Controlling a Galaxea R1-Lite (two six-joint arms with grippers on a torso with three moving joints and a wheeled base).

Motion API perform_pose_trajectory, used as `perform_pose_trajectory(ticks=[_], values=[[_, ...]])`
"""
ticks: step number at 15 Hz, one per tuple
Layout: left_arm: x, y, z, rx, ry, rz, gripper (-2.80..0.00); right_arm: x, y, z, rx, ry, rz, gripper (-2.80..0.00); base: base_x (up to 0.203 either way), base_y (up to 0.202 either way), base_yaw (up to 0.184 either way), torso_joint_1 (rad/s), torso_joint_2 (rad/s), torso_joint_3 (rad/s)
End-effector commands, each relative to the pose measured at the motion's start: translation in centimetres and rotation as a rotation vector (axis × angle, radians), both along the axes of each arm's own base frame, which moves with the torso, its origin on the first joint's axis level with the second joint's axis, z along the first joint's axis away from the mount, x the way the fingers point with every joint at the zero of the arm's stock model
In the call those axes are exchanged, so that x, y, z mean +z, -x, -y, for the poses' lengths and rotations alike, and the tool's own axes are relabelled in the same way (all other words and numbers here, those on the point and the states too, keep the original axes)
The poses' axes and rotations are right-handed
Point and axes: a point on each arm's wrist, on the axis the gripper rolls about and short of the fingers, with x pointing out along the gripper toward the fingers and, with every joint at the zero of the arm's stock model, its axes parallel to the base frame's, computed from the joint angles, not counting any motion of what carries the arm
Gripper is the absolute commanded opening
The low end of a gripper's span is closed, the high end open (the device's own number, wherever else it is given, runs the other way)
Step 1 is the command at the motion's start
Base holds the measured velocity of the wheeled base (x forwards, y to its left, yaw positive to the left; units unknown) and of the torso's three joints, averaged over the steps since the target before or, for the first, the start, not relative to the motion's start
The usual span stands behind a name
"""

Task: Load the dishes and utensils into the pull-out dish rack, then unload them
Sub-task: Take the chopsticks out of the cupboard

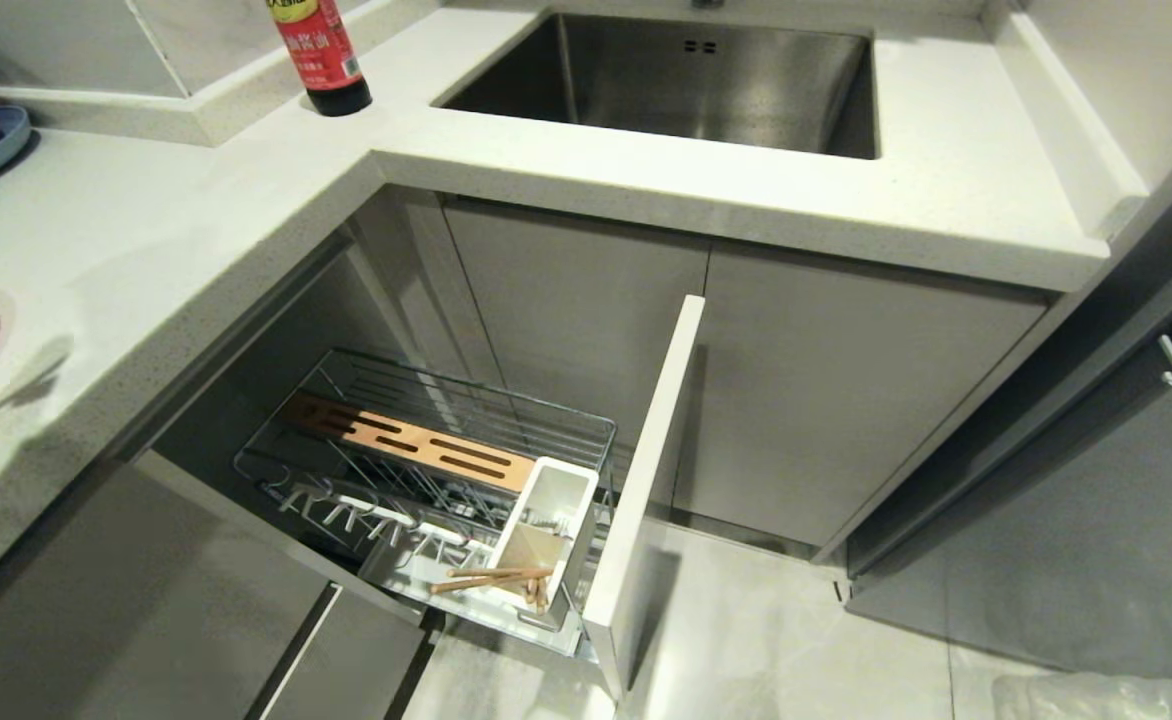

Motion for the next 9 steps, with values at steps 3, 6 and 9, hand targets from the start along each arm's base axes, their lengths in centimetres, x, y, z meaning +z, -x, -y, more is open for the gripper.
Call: perform_pose_trajectory(ticks=[3, 6, 9], values=[[-4.9, -5.5, 3.9, -0.126, -0.105, -0.414, -2.80, 0.0, 0.0, 0.0, 0.001, 0.000, 0.001, -2.80, 0.000, 0.000, 0.000, 0.000, 0.00, 0.000], [-8.5, -6.9, 5.9, -0.208, -0.184, -0.717, -2.80, 0.0, 0.0, 0.0, 0.001, 0.000, -0.001, -2.80, 0.000, 0.000, 0.000, 0.000, 0.00, 0.000], [-11.1, -7.8, 6.8, -0.304, -0.210, -0.949, -2.80, 0.0, 0.0, 0.0, 0.001, 0.000, -0.001, -2.80, 0.000, 0.000, 0.000, 0.000, 0.00, 0.000]])
